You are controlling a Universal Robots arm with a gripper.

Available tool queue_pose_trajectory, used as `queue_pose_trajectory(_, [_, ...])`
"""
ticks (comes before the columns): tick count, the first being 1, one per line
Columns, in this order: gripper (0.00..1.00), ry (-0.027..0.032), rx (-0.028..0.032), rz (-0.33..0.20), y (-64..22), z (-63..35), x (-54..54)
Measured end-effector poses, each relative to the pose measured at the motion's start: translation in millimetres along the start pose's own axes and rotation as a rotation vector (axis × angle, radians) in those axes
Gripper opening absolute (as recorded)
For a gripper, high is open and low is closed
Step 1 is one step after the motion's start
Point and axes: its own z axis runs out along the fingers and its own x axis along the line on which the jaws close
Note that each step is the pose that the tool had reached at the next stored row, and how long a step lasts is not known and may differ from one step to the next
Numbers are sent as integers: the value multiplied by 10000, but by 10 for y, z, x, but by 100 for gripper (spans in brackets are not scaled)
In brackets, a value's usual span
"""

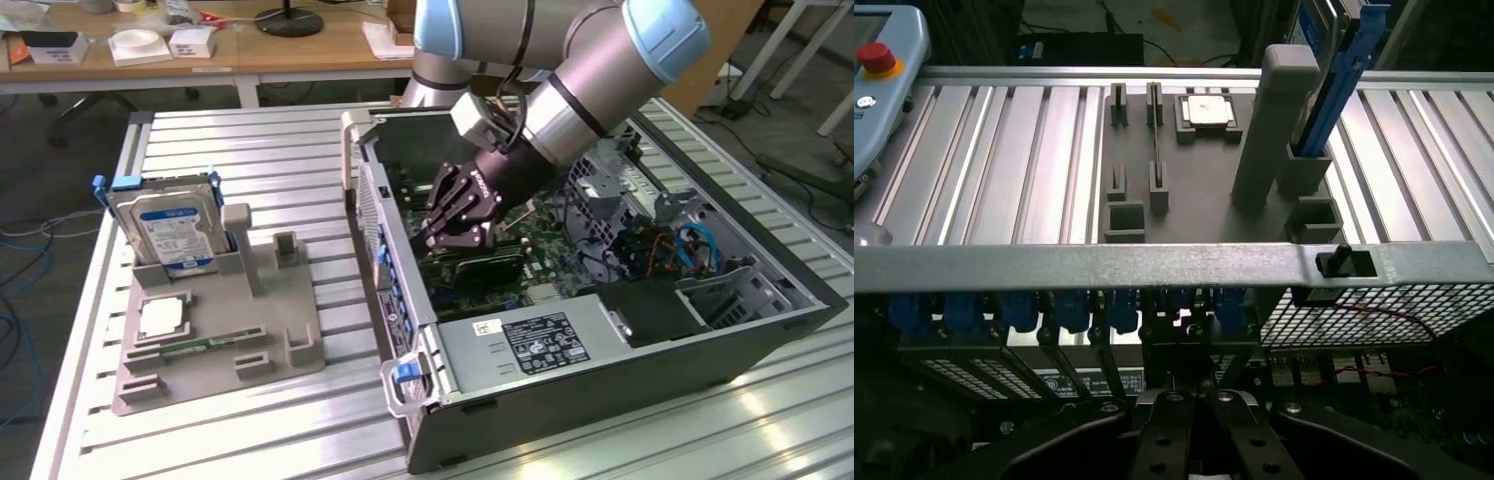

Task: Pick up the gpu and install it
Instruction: 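Press down on the gpu until it lock into place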

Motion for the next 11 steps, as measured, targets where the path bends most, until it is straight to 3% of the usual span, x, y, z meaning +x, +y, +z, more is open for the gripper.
queue_pose_trajectory(11, [10, 16, -20, 11, -30, -2, 14])
